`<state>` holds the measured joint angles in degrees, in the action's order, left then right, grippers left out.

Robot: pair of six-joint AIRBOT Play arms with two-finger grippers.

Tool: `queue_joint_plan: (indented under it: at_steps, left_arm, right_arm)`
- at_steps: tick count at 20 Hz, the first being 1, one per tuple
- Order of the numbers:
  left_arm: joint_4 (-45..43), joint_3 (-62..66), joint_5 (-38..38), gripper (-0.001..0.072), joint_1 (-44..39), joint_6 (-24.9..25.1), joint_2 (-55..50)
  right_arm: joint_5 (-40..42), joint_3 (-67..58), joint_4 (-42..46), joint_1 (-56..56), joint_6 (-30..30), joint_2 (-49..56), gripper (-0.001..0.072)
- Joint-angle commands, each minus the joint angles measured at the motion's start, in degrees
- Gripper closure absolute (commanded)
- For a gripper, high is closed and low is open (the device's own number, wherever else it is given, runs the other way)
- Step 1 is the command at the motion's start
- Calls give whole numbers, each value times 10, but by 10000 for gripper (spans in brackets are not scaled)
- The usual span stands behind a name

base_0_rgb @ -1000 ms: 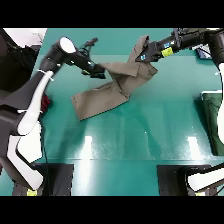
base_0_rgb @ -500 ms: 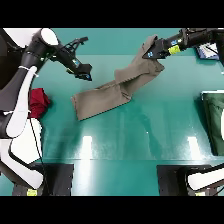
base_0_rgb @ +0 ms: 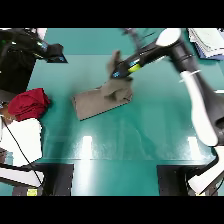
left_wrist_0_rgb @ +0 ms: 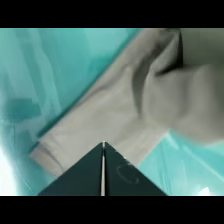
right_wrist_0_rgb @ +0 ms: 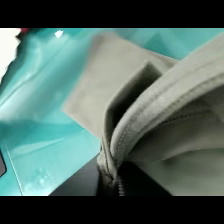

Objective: Fold the shirts.

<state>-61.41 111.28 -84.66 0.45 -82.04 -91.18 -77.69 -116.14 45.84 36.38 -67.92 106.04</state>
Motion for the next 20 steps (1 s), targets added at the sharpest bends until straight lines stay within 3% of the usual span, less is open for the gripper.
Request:
queue_joint_plan:
  at_steps: [1, 2, 3, 8, 12, 13, 14, 20]
  left_arm:
    - [0, 0, 0, 684, 33, -1, 35]
    - [0, 0, -2, 684, 39, -1, 40]
    - [0, 0, -6, 684, 45, -1, 44]
    - [-1, 0, -19, 684, 61, 0, 58]
    - [3, 0, -19, 684, 61, -1, 58]
    - [3, 0, -19, 684, 61, -1, 58]
    - [3, 0, -19, 684, 61, -1, 58]
    - [3, 0, -16, 684, 37, -1, 57]
  right_arm:
    - [108, -22, -26, 116, 56, 59, 277]
    - [129, -37, -23, 138, 59, 68, 117]
    - [145, -44, -16, 151, 70, 67, 72]
    - [129, 83, 116, 79, 34, -36, 72]
    - [85, 200, 112, -70, -26, -80, 60]
    - [64, 213, 111, -110, -37, -75, -2]
    - [47, 222, 108, -147, -37, -65, -1]
    - [-26, 147, -1, -235, -40, 57, 0]
